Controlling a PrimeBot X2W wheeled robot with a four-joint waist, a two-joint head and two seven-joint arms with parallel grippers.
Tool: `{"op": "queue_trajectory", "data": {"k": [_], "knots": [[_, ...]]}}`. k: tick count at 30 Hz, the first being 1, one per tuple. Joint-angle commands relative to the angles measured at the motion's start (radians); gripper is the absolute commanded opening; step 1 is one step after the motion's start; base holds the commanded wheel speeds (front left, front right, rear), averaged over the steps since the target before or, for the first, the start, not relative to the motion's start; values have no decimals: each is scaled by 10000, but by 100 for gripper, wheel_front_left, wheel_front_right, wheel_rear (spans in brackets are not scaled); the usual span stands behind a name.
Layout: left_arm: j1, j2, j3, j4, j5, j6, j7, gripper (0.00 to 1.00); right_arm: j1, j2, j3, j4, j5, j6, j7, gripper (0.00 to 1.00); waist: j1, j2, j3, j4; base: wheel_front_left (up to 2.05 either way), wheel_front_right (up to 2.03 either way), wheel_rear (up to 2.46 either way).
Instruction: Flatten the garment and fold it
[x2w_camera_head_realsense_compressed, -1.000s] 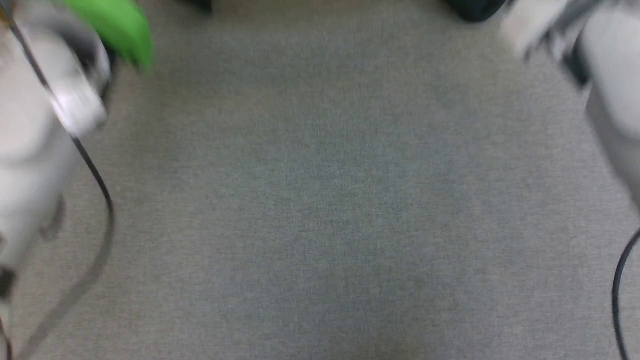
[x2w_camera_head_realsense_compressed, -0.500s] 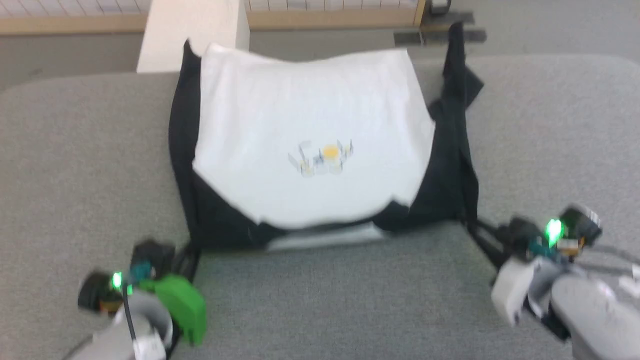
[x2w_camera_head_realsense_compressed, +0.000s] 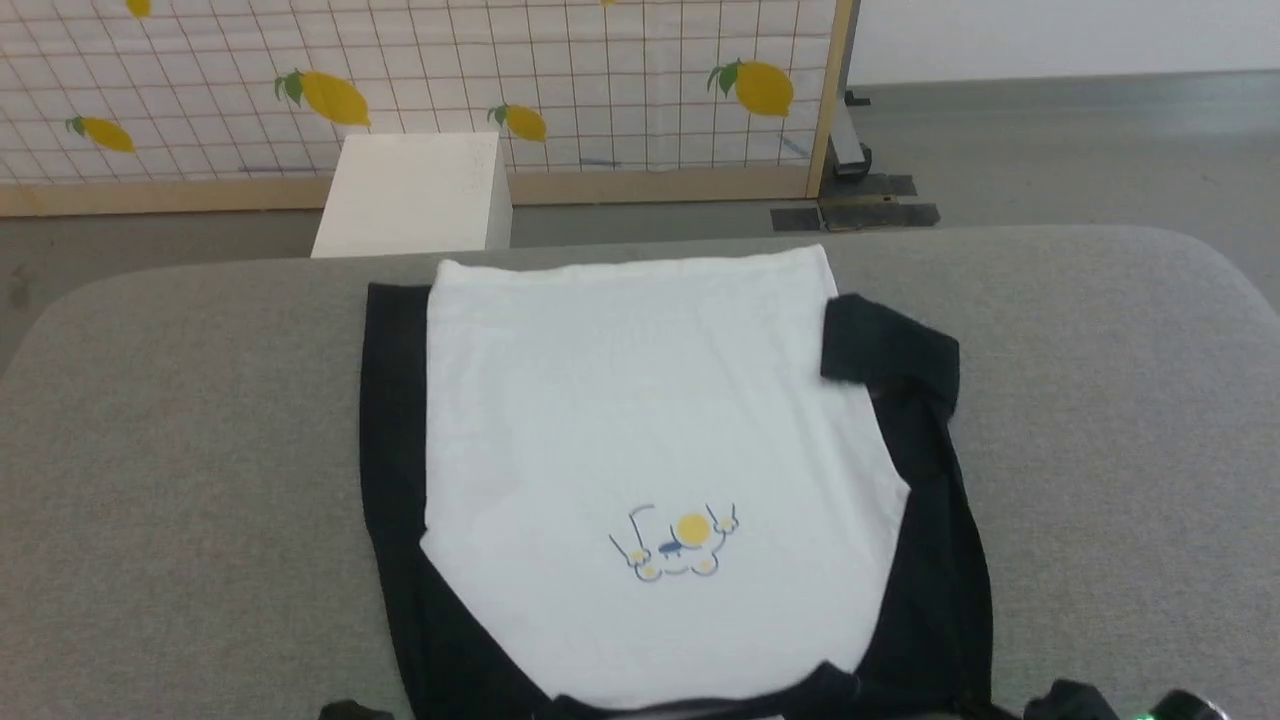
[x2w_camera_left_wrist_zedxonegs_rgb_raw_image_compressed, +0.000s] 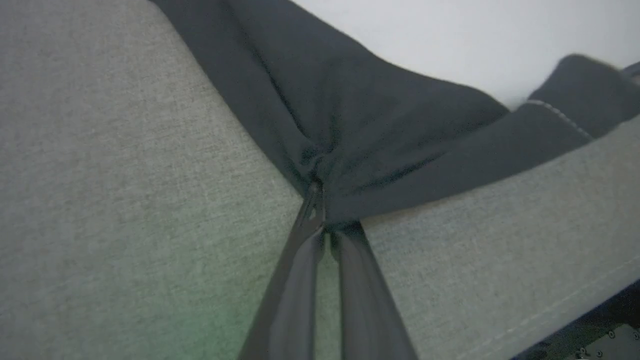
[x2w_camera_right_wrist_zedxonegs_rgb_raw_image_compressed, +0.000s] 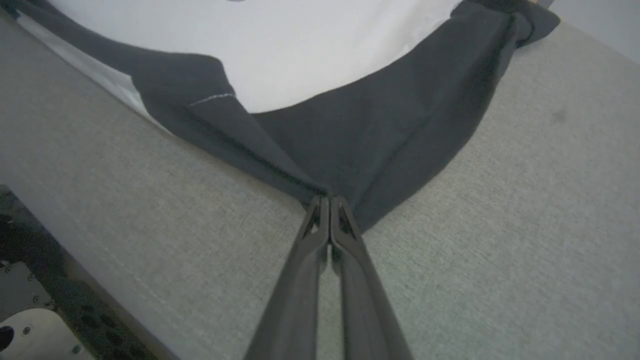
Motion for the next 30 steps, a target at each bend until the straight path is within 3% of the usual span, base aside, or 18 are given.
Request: {"op": "queue_trajectory", "data": {"k": [1, 6, 7, 8, 9, 10, 16, 22, 26, 30], "knots": [[311, 142, -107, 30, -30, 126, 176, 0, 315, -35, -223, -54, -74, -23, 150, 0, 1, 0, 4, 36, 0, 0, 0], [392, 51, -244, 15, -48, 238, 411, 0, 968, 379, -817, 5, -15, -23, 464, 0, 1, 0, 58, 126, 0, 0, 0], [393, 24, -257, 29, -52, 226, 410, 0, 1028, 462, -851, 13, 19, -23, 505, 32, 1, 0, 48, 139, 0, 0, 0], [406, -23, -253, 41, -72, 200, 374, 7, 1075, 554, -900, -13, 62, -23, 514, 49, 1, 0, 9, 156, 0, 0, 0], [426, -74, -244, 50, -85, 187, 322, 68, 1100, 633, -981, -63, 65, -23, 494, 84, 1, 0, -32, 164, 0, 0, 0], [447, -130, -193, 44, -105, 219, 247, 100, 1120, 679, -1036, -106, 49, -23, 498, 100, 1, 0, -73, 170, 0, 0, 0], [384, 26, 292, -505, 75, 601, -117, 100, 1227, 977, -1943, -959, -71, -23, 324, 100, 1, 0, -436, 226, 0, 0, 0], [120, 1052, 1548, -2193, 321, 1338, -261, 100, 1298, 1359, -3143, -2413, -374, -23, 274, 100, 1, 0, -484, 306, 0, 0, 0], [-475, 1713, 2296, -2836, 706, 1531, -281, 100, 1193, 1950, -4030, -3251, -640, -23, 126, 100, 1, 0, -228, 304, 0, 0, 0], [-1552, 1982, 2964, -2995, 894, 1499, -285, 100, 958, 2813, -4844, -3888, -815, -23, -343, 100, 1, 0, 240, 211, 0, 0, 0]]}}
